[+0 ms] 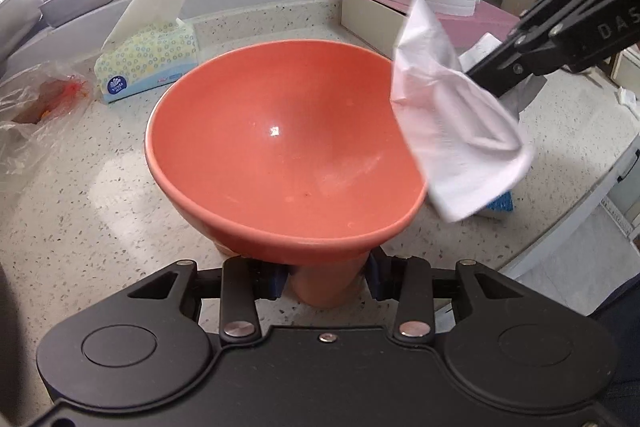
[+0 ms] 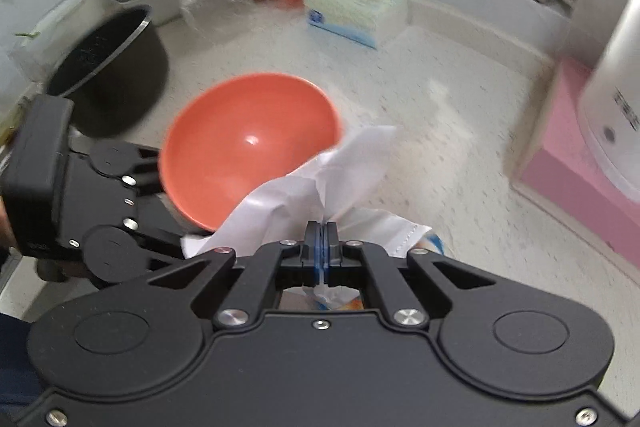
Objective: Clean bowl
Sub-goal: 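Grasp and tilt the bowl with the left gripper while the right gripper wipes inside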
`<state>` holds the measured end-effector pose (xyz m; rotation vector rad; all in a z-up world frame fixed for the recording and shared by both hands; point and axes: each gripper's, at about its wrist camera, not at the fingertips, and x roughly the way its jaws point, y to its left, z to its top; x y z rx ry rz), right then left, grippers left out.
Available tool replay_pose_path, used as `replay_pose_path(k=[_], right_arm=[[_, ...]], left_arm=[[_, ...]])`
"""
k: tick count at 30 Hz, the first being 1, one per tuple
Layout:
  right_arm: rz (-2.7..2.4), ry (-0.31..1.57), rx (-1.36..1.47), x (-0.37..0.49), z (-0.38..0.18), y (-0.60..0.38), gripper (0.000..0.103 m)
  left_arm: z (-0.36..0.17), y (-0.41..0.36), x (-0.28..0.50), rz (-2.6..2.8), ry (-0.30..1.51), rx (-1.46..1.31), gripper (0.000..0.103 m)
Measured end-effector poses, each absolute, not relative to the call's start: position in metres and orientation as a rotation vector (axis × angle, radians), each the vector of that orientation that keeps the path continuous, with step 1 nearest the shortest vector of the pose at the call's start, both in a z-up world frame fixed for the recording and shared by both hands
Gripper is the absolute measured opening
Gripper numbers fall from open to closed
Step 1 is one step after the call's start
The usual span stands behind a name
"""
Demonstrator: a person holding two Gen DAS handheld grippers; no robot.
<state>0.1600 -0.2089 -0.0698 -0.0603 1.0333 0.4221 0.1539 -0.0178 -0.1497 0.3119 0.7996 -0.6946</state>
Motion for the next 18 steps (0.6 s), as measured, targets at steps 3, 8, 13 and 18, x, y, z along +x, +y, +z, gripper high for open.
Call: replay_pose_path(k=[3, 8, 13, 18], right_arm=[[0.394, 1.047, -0.024, 0.168, -0.077, -0.218, 0.002], [0.377, 1.073, 0.023, 0.196, -0.091, -0.221, 0.002], [0.417, 1.08, -0.028, 0.218, -0.099, -0.203, 0.002], [0.433, 1.051, -0.117, 0.23, -0.094, -0.185, 0.002]], left_arm=[[-0.149, -0.012, 0.152, -0.707, 0.798, 0.314, 0.038], [-0.148, -0.011, 0.158, -0.724, 0.803, 0.321, 0.038], [-0.147, -0.011, 0.158, -0.729, 0.801, 0.326, 0.038], [-0.148, -0.011, 0.16, -0.731, 0.801, 0.331, 0.038]])
